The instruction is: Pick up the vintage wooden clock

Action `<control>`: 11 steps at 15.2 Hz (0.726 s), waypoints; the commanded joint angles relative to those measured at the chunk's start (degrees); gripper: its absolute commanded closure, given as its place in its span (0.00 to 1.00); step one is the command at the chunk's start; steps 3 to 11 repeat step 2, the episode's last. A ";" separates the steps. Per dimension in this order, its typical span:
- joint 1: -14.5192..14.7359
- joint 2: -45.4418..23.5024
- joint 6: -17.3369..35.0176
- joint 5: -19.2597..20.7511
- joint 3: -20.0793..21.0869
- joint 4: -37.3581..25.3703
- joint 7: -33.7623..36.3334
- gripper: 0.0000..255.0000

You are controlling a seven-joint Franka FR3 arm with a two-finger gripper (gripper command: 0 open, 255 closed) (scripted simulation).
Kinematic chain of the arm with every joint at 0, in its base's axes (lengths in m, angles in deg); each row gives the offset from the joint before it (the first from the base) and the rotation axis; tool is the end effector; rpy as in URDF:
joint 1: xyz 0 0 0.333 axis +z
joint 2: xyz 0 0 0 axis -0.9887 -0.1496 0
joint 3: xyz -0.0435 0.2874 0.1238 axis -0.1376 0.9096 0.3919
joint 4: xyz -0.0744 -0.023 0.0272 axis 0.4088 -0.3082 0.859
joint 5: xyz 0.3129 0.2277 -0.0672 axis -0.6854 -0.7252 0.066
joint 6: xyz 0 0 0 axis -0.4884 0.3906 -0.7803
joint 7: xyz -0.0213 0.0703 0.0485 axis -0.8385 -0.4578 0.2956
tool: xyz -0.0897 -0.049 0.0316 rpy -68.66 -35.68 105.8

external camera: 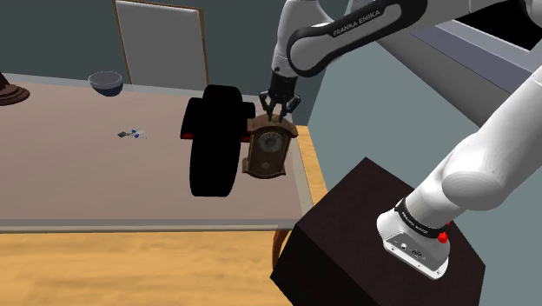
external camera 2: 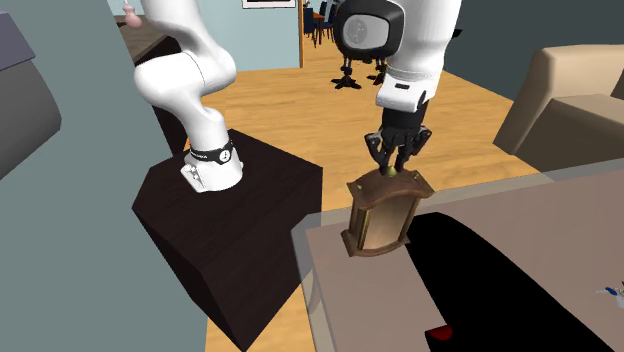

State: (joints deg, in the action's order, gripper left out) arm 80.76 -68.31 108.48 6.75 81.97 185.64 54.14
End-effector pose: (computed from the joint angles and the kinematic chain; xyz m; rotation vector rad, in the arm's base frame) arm 0.5158 0.1130 0.3600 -2.9241 1.0706 -0.0050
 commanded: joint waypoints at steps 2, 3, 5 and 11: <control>0.01 0.73 -0.88 -0.18 0.02 -0.36 -0.06 1.00; 0.01 0.73 -0.88 -0.18 0.02 -0.36 -0.06 1.00; 0.01 0.73 -0.88 -0.18 0.02 -0.36 -0.06 1.00; 0.01 0.73 -0.88 -0.18 0.02 -0.36 -0.06 1.00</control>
